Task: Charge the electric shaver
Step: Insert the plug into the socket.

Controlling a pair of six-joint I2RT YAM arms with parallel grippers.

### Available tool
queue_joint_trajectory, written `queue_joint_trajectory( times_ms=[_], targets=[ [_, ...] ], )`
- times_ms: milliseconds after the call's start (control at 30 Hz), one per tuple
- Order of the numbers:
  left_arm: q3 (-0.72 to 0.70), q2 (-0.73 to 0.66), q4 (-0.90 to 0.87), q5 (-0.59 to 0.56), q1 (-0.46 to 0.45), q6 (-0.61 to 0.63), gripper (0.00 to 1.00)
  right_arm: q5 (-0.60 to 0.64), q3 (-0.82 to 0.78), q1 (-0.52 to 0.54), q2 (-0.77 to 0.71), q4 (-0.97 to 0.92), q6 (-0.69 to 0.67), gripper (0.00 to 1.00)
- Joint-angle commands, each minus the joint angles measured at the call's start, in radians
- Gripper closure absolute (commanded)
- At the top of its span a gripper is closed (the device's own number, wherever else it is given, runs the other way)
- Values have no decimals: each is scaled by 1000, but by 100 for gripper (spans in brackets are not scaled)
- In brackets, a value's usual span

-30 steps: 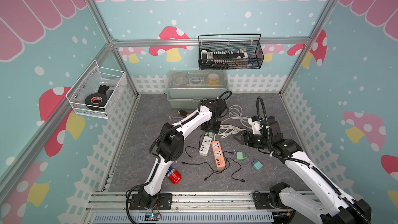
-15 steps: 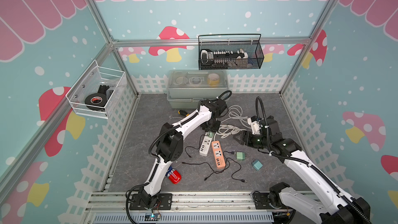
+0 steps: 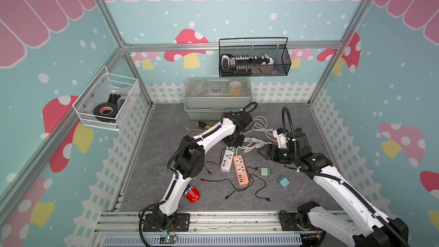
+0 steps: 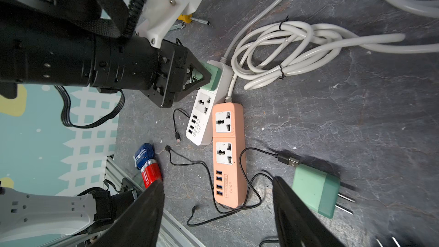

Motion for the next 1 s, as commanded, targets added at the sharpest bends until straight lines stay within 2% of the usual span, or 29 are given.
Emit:
queue_joint_trajectory(
  times_ms=[0,100,133,433,800,967],
  targets=[
    [4,23,8,-9,-1,1,88,-3,-17,2,-19,8,4,29],
    [-10,26,8,-9,0,-1,99,-2,-16,3,-23,7,4,29],
    [-14,29,8,1,3,-3,100,-2,-18,2,-23,7,4,29],
    [48,101,-50,61,53,-12,100,-10,-16,3,-19,7,3,29],
    [31,156,-63,55,54,-38,100,-5,-14,3,-6,20,-6,29],
    [72,201,-84,21,54,-53,100,-6,-18,2,2,30,-5,29]
  ],
)
